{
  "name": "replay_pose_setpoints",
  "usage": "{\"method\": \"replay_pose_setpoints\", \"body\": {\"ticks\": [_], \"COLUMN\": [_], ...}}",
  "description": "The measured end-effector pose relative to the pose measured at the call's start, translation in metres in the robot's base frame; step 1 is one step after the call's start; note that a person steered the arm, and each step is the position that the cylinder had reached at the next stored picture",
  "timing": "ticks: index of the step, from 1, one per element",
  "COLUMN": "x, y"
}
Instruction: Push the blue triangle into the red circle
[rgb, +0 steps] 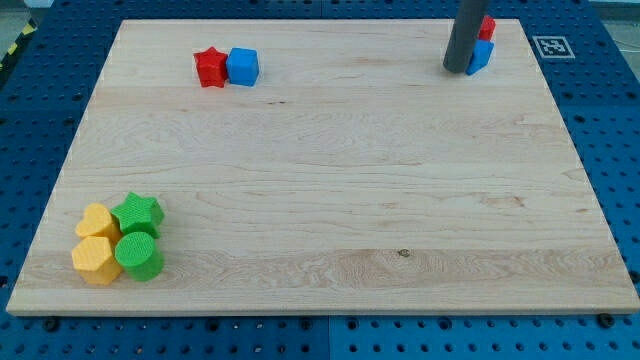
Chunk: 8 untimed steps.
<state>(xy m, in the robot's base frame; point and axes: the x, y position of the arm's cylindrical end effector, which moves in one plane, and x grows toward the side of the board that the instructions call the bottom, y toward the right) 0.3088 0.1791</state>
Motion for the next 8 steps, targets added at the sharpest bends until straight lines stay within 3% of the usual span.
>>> {"method": "replay_pose_setpoints", "body": {"ticks": [1, 2, 5, 8], "x": [0.025, 0.019, 0.001, -0.034], "y": [0.006, 0.028, 0.0, 0.032]}}
